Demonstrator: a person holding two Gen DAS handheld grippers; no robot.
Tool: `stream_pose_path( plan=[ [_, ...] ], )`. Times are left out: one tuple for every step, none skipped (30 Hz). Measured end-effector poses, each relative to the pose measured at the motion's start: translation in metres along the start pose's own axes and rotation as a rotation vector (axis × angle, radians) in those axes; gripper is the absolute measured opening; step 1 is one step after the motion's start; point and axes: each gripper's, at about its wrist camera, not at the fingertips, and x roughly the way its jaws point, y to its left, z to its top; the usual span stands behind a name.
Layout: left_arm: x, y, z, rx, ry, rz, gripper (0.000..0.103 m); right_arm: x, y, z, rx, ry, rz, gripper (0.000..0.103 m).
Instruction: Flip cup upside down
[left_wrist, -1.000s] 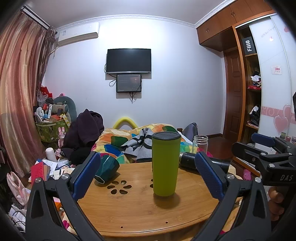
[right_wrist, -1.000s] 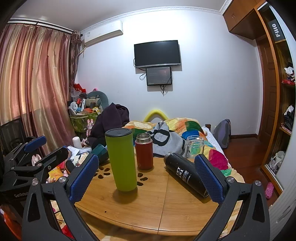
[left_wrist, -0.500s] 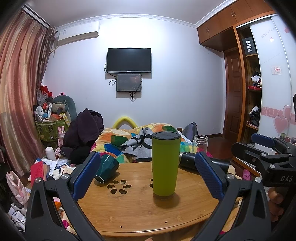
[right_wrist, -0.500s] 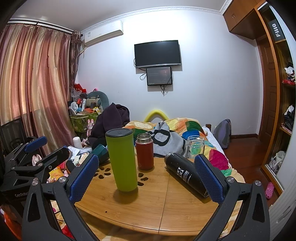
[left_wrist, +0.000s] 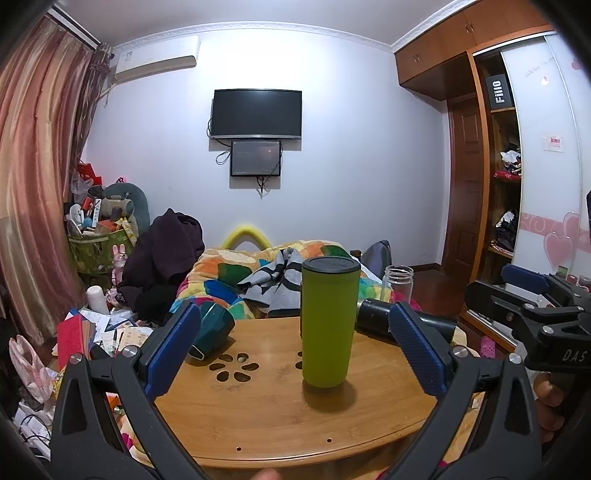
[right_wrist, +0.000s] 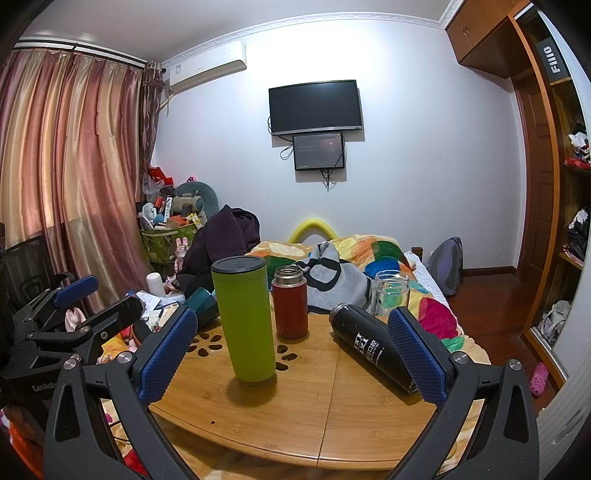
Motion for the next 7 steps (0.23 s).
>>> stream_pose_path(
  plan=[
    [-0.0002,-0.0007,-0.0002,0.001,0.0,-0.001,0.103,0.0,0.0002,0.0,0.0,0.0,0.0,0.103],
    [0.0001,0.0,0.0,-0.001,0.001,-0.003,0.103,0.0001,0.0007,0.0,0.0,0.0,0.0,0.103],
    [-0.0001,0.0001,0.0001,-0.002,0.001,-0.005,0.103,0.0,0.0,0.0,0.0,0.0,0.0,0.103],
    [-0.0004,0.0004,0.0002,-0.003,0.001,-0.009,0.103,0.0001,0.0002,-0.0001,-0.001,0.0,0.0,0.103],
    [-0.0009,0.0005,0.0004,-0.005,0.002,-0.009,0.103,0.0003,0.0007,-0.0001,0.0,0.0,0.0,0.103],
    [-0.001,0.0008,0.0007,-0.007,0.002,-0.009,0.103,0.0001,0.0,-0.0002,0.0,0.0,-0.001,0.103],
    [-0.0007,0.0012,0.0012,-0.009,0.003,-0.008,0.103,0.0001,0.0001,-0.0001,0.001,0.0,0.0,0.103]
  ],
)
